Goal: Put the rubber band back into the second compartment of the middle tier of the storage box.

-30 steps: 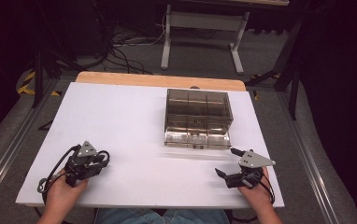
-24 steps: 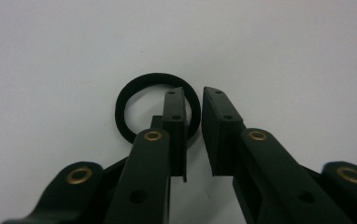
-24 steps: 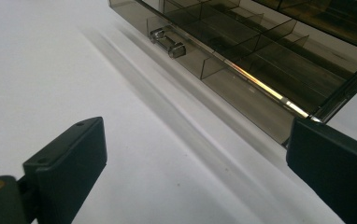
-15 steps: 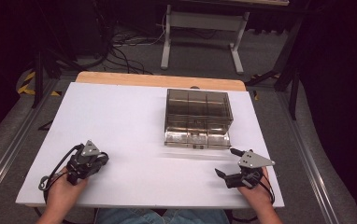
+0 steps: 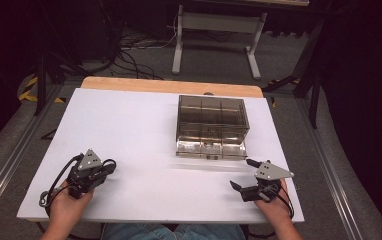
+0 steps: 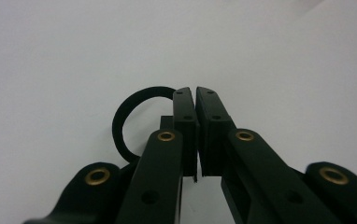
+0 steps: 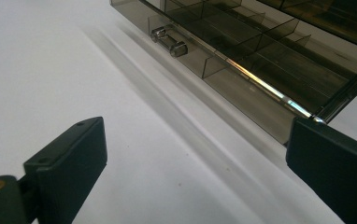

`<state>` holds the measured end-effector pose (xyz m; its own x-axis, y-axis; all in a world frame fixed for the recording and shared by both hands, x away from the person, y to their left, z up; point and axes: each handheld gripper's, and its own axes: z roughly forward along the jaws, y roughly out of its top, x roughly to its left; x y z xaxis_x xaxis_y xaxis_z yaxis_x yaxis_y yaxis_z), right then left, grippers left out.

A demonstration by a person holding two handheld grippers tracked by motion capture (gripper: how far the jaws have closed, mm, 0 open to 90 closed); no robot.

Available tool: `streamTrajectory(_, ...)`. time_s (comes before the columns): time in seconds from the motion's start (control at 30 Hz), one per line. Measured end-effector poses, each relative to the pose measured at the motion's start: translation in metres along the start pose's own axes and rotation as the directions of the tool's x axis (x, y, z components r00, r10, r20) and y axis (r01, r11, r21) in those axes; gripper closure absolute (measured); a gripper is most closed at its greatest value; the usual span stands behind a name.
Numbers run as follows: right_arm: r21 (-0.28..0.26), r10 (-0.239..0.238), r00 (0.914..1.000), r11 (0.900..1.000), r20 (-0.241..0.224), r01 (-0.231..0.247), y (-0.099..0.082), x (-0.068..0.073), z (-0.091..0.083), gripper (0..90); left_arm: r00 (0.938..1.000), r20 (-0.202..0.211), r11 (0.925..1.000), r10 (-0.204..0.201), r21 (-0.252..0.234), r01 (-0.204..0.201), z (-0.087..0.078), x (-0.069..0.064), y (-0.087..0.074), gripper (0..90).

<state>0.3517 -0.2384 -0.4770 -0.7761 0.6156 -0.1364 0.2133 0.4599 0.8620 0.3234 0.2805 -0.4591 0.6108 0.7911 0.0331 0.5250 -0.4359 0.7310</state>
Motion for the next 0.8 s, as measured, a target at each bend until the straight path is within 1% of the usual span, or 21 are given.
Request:
streamTrajectory(0.1, 0.0, -0.001, 1.0, 1.0, -0.001, 0.001, 0.0, 0.0, 0.0, 5.8, 1.0, 0.004, 1.0, 0.0, -0.006, 0.0, -0.001, 0.0, 0.0, 87.4)
streamTrajectory(0.2, -0.001, -0.001, 1.0, 1.0, -0.002, 0.001, 0.0, 0.0, 0.0, 5.8, 0.9998, 0.015, 0.9998, -0.01, -0.02, 0.01, -0.002, 0.001, 0.0, 87.3)
streamTrajectory(0.3, -0.001, 0.0, 1.0, 1.0, -0.005, 0.0, 0.0, 0.0, 0.0, 5.8, 0.9998, 0.019, 0.9997, -0.004, -0.025, 0.005, -0.003, 0.001, 0.001, 87.3)
streamTrajectory(0.37, 0.0, 0.003, 1.0, 1.0, -0.004, -0.003, 0.0, 0.0, 0.0, 5.8, 0.9996, 0.028, 0.9995, -0.009, -0.03, 0.01, -0.004, 0.001, 0.001, 87.3)
streamTrajectory(0.43, 0.0, 0.002, 1.0, 1.0, -0.005, -0.002, 0.0, 0.0, 0.0, 5.8, 0.9987, 0.046, 0.9988, -0.022, -0.041, 0.024, -0.005, 0.002, 0.001, 87.2)
streamTrajectory(0.47, -0.001, 0.001, 1.0, 1.0, -0.006, -0.001, 0.0, 0.0, 0.0, 5.8, 0.9976, 0.065, 0.9986, -0.026, -0.045, 0.029, -0.006, 0.003, 0.003, 87.2)
streamTrajectory(0.5, 0.0, -0.001, 1.0, 1.0, -0.006, 0.001, 0.0, 0.0, 0.0, 5.8, 0.9973, 0.068, 0.9985, -0.026, -0.046, 0.029, -0.007, 0.002, 0.003, 87.1)
streamTrajectory(0.6, -0.004, -0.008, 0.9999, 1.0, -0.006, 0.008, 0.0, 0.0, 0.0, 5.8, 0.9979, 0.065, 0.9981, -0.004, -0.062, 0.008, -0.012, -0.003, 0.009, 87.1)
streamTrajectory(0.7, -0.004, 0.0, 1.0, 1.0, -0.009, 0.0, 0.0, 0.0, 0.0, 5.8, 0.9973, 0.072, 0.9975, 0.013, -0.071, -0.008, -0.014, -0.005, 0.014, 87.2)
streamTrajectory(0.77, -0.005, -0.004, 0.9999, 1.0, -0.01, 0.004, 0.0, 0.0, -0.001, 5.8, 0.996, 0.089, 0.9971, 0.014, -0.076, -0.008, -0.014, -0.007, 0.017, 87.2)
streamTrajectory(0.8, -0.004, -0.004, 0.9999, 1.0, -0.01, 0.004, 0.0, 0.0, -0.001, 5.8, 0.9953, 0.095, 0.997, 0.021, -0.077, -0.014, -0.014, -0.008, 0.019, 87.1)
